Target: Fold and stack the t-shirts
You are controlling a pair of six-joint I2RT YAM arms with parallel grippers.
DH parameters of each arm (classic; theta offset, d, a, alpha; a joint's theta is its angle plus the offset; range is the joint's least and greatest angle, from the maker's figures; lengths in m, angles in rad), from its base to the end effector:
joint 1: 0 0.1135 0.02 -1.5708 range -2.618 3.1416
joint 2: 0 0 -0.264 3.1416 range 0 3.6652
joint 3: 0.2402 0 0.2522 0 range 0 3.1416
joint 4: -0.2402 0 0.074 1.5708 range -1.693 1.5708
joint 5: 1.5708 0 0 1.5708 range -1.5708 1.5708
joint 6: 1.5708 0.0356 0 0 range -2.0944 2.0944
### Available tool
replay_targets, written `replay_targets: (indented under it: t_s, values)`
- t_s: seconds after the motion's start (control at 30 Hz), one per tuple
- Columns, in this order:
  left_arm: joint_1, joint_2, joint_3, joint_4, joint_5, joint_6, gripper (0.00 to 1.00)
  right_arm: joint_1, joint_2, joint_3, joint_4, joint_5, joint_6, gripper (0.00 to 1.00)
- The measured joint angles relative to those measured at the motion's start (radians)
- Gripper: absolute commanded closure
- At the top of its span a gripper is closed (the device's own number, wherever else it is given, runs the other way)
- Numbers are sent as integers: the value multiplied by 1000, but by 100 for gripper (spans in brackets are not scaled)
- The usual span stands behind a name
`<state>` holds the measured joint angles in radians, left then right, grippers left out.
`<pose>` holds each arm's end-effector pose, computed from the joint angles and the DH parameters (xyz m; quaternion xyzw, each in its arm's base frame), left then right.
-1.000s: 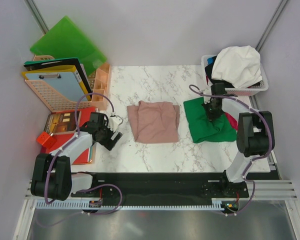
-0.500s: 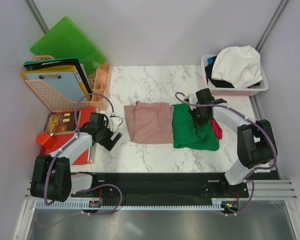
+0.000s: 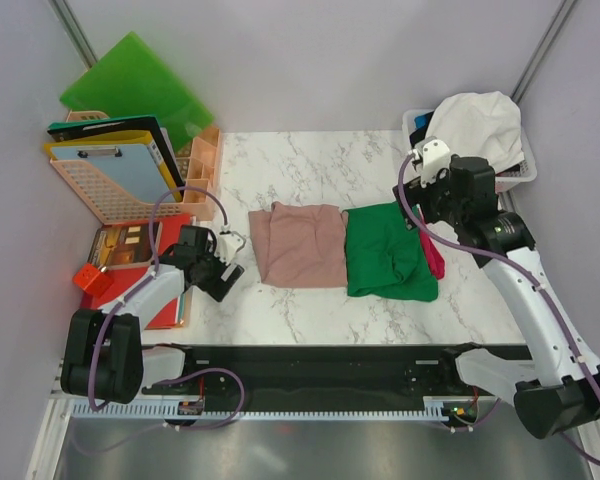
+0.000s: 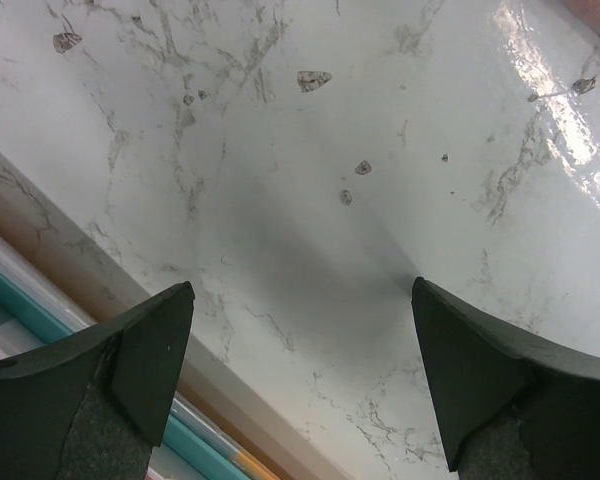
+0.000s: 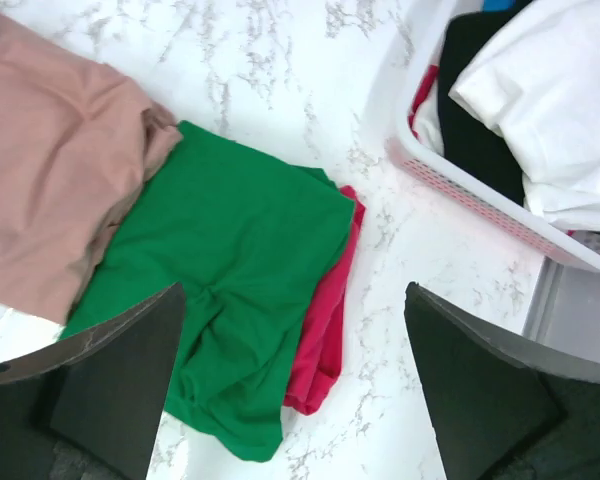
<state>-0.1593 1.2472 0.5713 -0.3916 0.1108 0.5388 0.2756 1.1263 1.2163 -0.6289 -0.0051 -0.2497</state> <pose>0.2141 -0.0384 0.1615 0.3437 0.9040 -0.0058 0.2543 0.2300 0.0652 0.3774 -0.2270 0.8397 0.0086 0.4933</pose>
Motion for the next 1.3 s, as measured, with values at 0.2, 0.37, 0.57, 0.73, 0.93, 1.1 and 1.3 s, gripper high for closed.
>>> replay_targets:
  t_s: [0.2, 0.37, 0.57, 0.73, 0.93, 1.1, 1.3]
  values:
    - [0, 31, 41, -78, 105, 0, 2, 2, 47, 3, -72, -151, 2, 5]
    - [0, 74, 196, -140, 198, 0, 2, 3, 159, -4, -113, -180, -9, 19]
    - [0, 67, 281, -144, 257, 0, 2, 3, 256, -42, -56, -169, 0, 90]
    - [0, 9, 239, -164, 256, 0, 2, 3, 410, -40, -6, -154, 35, 100]
    - [0, -101, 160, -181, 217, 1, 1, 3, 441, -66, 40, -119, 55, 100]
    - [0, -107, 139, -189, 203, 1, 1, 2, 496, -108, 108, -54, 55, 100]
    - [0, -108, 139, -190, 203, 1, 1, -21, 555, -148, 132, 11, 51, 100]
